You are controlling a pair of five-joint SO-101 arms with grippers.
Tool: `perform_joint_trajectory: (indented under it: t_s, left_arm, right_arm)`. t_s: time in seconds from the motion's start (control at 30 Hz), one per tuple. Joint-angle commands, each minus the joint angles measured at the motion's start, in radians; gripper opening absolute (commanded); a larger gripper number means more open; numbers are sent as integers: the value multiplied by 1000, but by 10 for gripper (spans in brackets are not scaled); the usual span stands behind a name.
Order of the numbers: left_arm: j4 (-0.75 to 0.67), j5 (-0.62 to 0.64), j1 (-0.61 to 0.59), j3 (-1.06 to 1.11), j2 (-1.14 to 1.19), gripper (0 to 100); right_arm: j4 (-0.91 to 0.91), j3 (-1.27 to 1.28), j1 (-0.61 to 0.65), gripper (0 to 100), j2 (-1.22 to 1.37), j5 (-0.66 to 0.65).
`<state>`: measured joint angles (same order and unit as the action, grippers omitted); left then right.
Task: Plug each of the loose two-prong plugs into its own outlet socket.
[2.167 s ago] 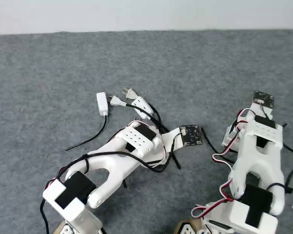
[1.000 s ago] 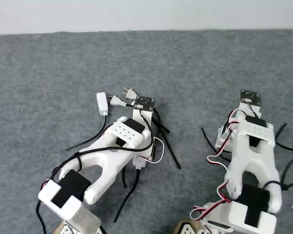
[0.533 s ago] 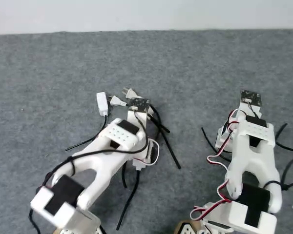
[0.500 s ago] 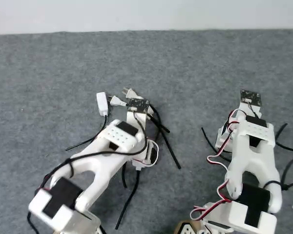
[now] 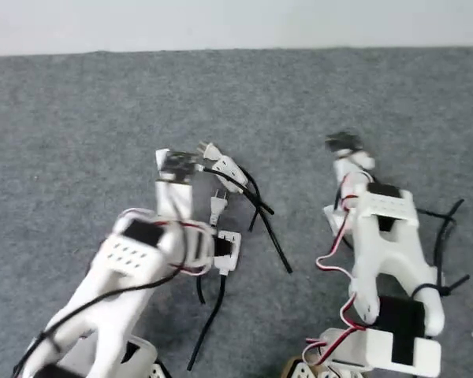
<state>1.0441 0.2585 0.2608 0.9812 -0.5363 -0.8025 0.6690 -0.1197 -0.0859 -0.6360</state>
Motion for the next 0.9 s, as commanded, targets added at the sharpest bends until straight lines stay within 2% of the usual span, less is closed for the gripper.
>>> perform_joint_trajectory:
  t_s: [0.0, 0.07, 0.17, 0.23, 0.33, 0.5, 0.67, 0.87]
  left_arm:
    - [-103, -86, -173, 101, -184, 348]
    - [-199, -121, -305, 194, -284, 348]
    - [-342, -147, -499, 334, -396, 351]
    - [-370, -150, -580, 383, -433, 352]
    - [-370, -172, -658, 387, -437, 352]
    - [-376, -176, -689, 387, -439, 352]
    - [-404, -178, -687, 392, -439, 352]
    - [-419, -178, -689, 404, -442, 352]
  right_arm:
    - [82, -60, 61, 9, -48, -580]
    - [64, -103, 117, 9, -45, -678]
    - [-77, -224, 239, 9, -31, -727]
    - [-208, -328, 331, 18, 1, -735]
    - [-374, -480, 447, 91, 82, -775]
    - [-510, -717, 573, 224, 302, -783]
    - [-644, -959, 664, 230, 550, -876]
    - [-725, -1209, 757, 230, 819, -876]
